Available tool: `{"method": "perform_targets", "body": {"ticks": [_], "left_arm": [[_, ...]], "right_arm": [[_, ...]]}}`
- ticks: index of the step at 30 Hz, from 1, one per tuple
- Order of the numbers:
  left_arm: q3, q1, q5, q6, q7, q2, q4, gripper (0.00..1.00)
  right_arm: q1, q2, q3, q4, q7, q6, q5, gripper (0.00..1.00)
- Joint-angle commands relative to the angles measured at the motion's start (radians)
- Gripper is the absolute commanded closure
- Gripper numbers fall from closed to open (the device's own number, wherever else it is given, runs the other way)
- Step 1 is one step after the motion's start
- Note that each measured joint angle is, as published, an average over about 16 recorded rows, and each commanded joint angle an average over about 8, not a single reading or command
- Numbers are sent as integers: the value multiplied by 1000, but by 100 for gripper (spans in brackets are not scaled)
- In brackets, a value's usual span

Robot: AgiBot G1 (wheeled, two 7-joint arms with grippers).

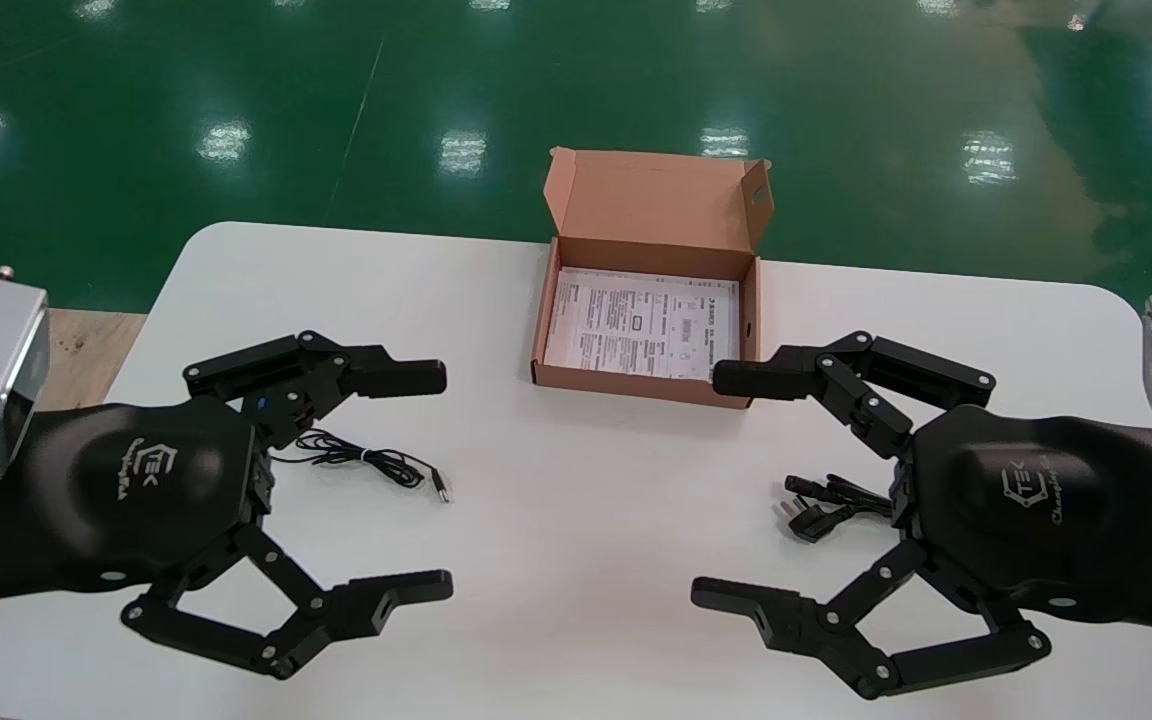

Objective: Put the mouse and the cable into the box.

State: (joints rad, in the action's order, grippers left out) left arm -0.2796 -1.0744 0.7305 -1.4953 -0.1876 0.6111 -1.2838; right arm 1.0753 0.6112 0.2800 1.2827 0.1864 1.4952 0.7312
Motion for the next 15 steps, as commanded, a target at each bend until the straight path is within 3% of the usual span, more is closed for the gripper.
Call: {"method": "perform_targets", "body": {"ticks": [1,15], "left_arm": [[0,0,0,0,0,0,0,0],[0,0,0,0,0,0,0,0]], "right_arm": [[0,0,0,0,0,0,0,0],[0,0,0,0,0,0,0,0]]}}
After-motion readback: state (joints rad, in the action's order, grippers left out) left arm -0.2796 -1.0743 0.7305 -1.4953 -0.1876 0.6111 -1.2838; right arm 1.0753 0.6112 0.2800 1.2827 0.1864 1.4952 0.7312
